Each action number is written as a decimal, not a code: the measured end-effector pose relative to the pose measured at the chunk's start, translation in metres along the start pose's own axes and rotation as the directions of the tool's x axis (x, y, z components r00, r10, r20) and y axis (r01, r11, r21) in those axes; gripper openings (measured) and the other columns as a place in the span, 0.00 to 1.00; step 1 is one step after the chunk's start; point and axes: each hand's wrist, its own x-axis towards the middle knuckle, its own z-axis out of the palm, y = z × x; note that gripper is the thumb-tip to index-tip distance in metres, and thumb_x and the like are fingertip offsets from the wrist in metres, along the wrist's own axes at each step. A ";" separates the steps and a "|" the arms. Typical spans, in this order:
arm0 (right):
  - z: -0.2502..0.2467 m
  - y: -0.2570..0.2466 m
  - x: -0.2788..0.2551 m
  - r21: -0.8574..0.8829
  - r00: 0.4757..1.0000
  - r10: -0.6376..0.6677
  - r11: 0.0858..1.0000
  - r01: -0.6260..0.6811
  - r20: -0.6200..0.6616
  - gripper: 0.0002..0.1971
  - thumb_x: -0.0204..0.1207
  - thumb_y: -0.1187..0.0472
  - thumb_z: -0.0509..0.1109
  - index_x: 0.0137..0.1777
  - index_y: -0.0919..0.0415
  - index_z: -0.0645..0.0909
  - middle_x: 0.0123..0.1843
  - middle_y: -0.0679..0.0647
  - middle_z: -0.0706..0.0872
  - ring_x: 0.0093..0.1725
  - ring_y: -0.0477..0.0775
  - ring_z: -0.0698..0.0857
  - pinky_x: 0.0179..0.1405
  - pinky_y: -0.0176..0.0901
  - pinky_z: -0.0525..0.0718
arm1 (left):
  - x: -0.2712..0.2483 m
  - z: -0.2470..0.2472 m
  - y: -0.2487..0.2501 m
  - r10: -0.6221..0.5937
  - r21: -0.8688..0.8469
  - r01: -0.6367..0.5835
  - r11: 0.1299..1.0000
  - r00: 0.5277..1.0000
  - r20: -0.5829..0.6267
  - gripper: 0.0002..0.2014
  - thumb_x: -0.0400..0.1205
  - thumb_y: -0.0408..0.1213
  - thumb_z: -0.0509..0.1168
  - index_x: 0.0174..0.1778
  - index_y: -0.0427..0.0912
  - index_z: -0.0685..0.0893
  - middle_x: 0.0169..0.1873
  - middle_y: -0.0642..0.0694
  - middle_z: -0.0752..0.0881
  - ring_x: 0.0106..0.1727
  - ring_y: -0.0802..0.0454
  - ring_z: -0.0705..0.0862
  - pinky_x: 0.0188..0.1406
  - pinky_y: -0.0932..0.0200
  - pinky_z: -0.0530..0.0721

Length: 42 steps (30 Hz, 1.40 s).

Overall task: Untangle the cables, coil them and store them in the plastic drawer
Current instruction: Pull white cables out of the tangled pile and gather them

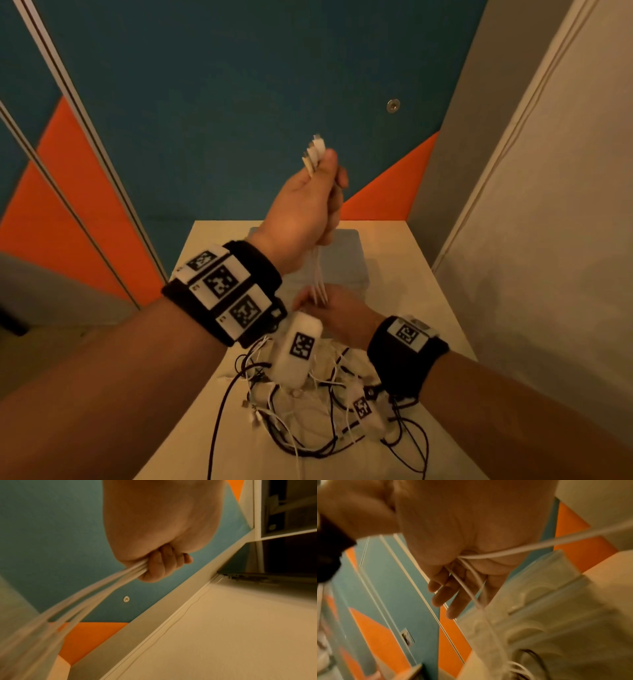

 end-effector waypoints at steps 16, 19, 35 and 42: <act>-0.040 -0.009 -0.010 0.105 0.958 -0.049 0.991 0.082 -0.282 0.10 0.82 0.71 0.59 0.52 0.65 0.82 0.28 0.42 0.82 0.28 0.38 0.78 0.29 0.32 0.75 | -0.029 -0.018 -0.037 -0.075 0.736 -0.077 0.672 0.982 0.172 0.11 0.74 0.49 0.79 0.44 0.54 0.83 0.21 0.62 0.81 0.22 0.69 0.76 0.22 0.75 0.69; -0.046 -0.011 -0.007 0.146 0.952 -0.092 0.979 0.139 -0.291 0.12 0.79 0.71 0.61 0.58 0.66 0.82 0.46 0.57 0.89 0.45 0.44 0.84 0.43 0.34 0.80 | -0.031 -0.018 -0.045 -0.035 0.750 -0.103 0.654 0.986 0.166 0.13 0.69 0.52 0.81 0.41 0.62 0.83 0.32 0.65 0.87 0.34 0.75 0.82 0.30 0.76 0.73; -0.048 -0.007 -0.015 -0.006 0.953 -0.003 1.000 0.001 -0.302 0.03 0.81 0.66 0.65 0.49 0.57 0.78 0.28 0.49 0.78 0.25 0.52 0.78 0.27 0.45 0.79 | -0.018 -0.037 -0.040 -0.042 0.895 -0.062 0.442 0.995 0.090 0.15 0.79 0.49 0.68 0.30 0.47 0.77 0.26 0.51 0.79 0.27 0.54 0.76 0.29 0.56 0.73; -0.054 0.024 -0.026 -0.067 0.985 0.140 0.987 -0.147 -0.104 0.03 0.81 0.64 0.67 0.52 0.59 0.81 0.35 0.56 0.85 0.34 0.49 0.85 0.38 0.38 0.82 | -0.008 -0.053 -0.008 0.105 0.703 -0.090 0.706 0.994 0.021 0.14 0.73 0.56 0.76 0.44 0.49 0.89 0.29 0.47 0.82 0.29 0.59 0.75 0.32 0.61 0.74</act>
